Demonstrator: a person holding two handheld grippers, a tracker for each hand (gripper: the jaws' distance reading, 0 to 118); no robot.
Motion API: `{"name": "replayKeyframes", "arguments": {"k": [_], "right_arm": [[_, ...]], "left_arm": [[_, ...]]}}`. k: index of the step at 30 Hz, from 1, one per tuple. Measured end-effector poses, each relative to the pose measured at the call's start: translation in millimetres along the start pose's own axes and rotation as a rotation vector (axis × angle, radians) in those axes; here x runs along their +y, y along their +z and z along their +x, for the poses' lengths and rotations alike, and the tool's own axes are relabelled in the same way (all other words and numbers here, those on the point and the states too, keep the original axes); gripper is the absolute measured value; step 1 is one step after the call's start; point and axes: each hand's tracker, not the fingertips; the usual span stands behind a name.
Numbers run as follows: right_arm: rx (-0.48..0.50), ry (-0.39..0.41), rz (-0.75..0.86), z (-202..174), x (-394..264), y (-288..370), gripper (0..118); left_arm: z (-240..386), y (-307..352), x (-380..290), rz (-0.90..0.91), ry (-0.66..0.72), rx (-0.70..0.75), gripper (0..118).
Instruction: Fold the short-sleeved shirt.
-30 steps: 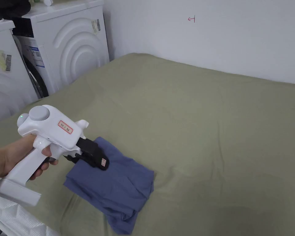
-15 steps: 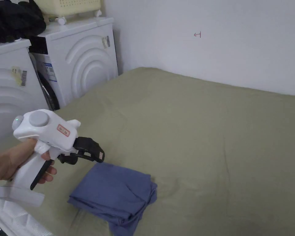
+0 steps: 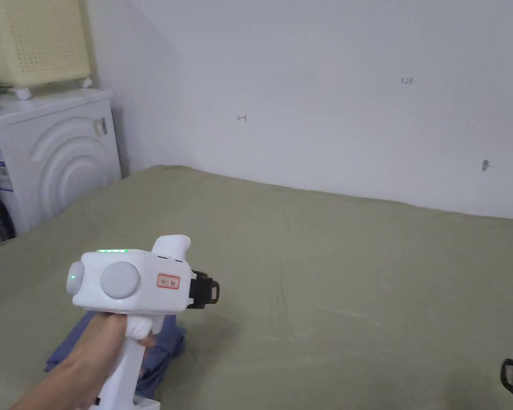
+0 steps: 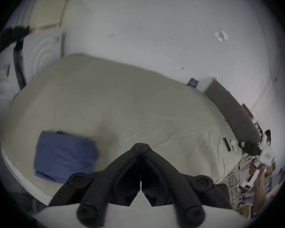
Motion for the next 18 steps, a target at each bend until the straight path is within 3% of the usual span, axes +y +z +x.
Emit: {"name": "replayKeyframes", "arguments": {"k": [4,8,10,18], "right_arm": [[-0.119,0.085,0.160,-12,23,12,0],[-0.272,0.165,0.283,-25,39,27,0],[-0.297,0.171,0.330,-28,40,39,0],[-0.293,0.179,0.368,-30,41,54,0]], "left_arm": [[101,1,-9,0.182,-0.039,-0.002,1],[169,7,-16,0.368,-0.136,0.094,1],[184,11,-18,0.413,-0.216,0.133,1],[207,33,-18,0.496,-0.315,0.158,1]]}}
